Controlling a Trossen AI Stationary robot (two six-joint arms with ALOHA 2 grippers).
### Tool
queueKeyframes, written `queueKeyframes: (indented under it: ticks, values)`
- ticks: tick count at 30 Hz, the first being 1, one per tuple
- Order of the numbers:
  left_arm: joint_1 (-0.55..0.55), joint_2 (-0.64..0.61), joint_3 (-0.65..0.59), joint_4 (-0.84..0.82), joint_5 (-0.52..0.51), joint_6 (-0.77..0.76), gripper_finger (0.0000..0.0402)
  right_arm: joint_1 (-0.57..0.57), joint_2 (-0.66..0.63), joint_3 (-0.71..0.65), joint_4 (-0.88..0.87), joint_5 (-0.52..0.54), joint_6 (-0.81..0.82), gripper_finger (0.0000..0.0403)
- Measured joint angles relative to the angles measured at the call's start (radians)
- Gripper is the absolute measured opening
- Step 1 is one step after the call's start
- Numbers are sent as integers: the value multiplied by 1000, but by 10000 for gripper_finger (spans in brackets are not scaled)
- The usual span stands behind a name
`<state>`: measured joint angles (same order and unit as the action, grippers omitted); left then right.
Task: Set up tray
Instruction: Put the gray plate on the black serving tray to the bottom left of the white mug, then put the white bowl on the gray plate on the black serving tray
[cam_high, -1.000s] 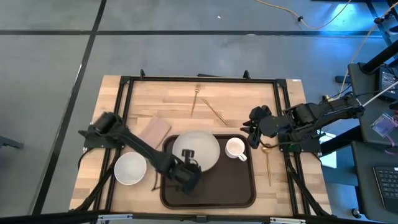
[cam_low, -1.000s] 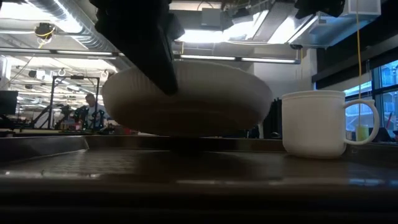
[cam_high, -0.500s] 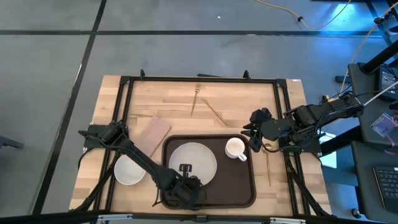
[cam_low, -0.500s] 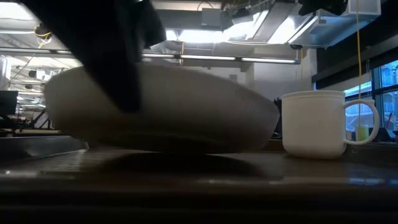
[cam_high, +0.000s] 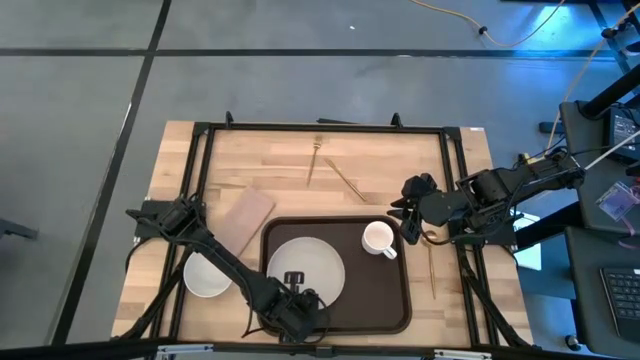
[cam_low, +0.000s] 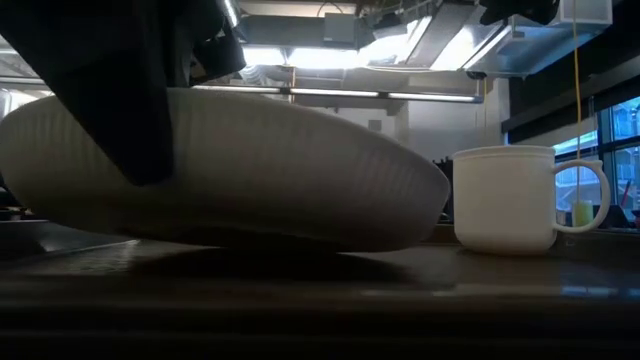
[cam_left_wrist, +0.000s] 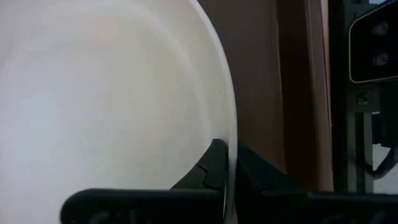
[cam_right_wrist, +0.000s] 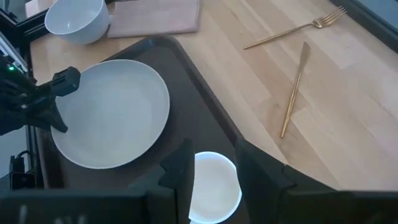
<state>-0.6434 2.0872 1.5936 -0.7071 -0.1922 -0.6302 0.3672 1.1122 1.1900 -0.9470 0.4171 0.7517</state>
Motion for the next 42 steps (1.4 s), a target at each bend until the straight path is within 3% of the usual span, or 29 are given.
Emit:
queueKeyframes:
  ticks: [10,21,31,36,42]
  values:
    - [0,0,0,44,10,-18,17,0,0,0,-1,0,-1,117]
    - [10,1,-1,56,33,-45,73,0,0,0,-3,0,-19,117]
    - [26,-20,-2,53,44,-19,95,0,0,0,-4,0,-22,117]
    - [42,-131,5,-5,-20,-3,91,0,0,0,-7,-3,-22,117]
    - [75,-304,5,-59,-181,-71,89,0,0,0,-1,-54,2,117]
